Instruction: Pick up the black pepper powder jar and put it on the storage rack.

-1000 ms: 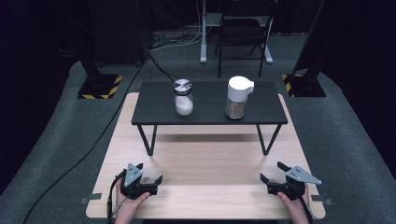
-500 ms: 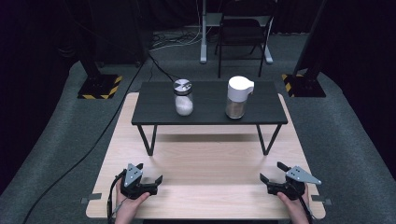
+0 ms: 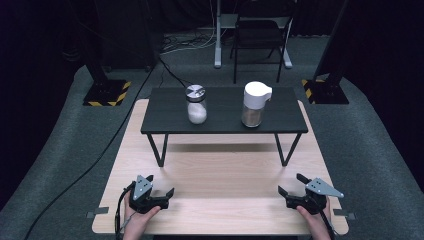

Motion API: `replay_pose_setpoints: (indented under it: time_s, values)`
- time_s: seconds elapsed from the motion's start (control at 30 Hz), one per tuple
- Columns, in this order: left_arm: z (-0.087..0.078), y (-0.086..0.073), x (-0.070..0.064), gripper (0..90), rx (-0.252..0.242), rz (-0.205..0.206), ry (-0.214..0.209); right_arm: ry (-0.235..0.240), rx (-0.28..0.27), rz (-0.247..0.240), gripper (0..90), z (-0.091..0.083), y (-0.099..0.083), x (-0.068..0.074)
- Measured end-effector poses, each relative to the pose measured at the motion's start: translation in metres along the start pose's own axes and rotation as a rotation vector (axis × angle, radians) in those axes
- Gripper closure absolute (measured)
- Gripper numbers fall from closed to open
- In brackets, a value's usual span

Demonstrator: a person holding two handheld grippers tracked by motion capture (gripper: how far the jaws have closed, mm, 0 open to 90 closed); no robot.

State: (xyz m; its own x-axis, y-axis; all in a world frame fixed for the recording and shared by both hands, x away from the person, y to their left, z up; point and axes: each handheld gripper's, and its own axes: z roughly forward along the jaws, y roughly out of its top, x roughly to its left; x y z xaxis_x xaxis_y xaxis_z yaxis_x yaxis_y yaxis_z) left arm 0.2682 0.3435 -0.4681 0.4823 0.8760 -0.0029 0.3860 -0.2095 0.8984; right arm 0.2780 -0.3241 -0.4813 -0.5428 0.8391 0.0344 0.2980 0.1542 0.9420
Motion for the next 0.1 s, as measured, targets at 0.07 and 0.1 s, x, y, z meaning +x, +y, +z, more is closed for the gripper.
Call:
replay_pose_setpoints:
  time_s: [0.07, 0.1]
  values:
    - [0.0000, 0.0002, 0.0001, 5.7, 0.001, -0.001, 0.000, 0.002, 0.000, 0.000, 9.1, 0.0000, 0.0000, -0.0003]
    - [0.0001, 0.0001, 0.0001, 5.7, 0.001, -0.001, 0.000, 0.002, -0.001, 0.000, 9.2, 0.0000, -0.0002, -0.0005]
